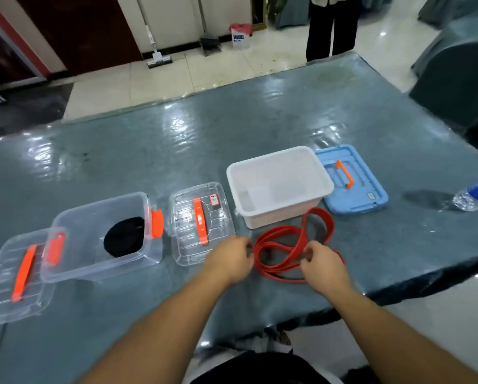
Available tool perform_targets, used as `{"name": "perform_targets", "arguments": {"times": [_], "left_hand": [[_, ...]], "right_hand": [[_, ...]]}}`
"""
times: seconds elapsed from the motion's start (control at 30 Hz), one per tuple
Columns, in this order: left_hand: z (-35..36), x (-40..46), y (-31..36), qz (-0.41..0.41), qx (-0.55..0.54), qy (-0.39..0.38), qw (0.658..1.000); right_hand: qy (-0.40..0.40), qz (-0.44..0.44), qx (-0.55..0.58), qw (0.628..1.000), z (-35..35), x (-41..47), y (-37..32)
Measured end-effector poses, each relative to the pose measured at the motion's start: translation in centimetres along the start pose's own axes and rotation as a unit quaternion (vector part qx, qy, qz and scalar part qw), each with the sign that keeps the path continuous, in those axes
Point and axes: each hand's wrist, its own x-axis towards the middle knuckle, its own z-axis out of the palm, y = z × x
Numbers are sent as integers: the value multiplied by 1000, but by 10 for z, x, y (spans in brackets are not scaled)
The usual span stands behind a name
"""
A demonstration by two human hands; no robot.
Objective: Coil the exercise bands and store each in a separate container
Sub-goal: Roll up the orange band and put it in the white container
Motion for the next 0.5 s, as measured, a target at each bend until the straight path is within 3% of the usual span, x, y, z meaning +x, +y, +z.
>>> {"name": "perform_targets", "arguments": {"times": [0.5], "left_hand": [[45,38,27,44,4,-63,997]], "right_hand": [[22,86,51,995,-32,16,41]]}}
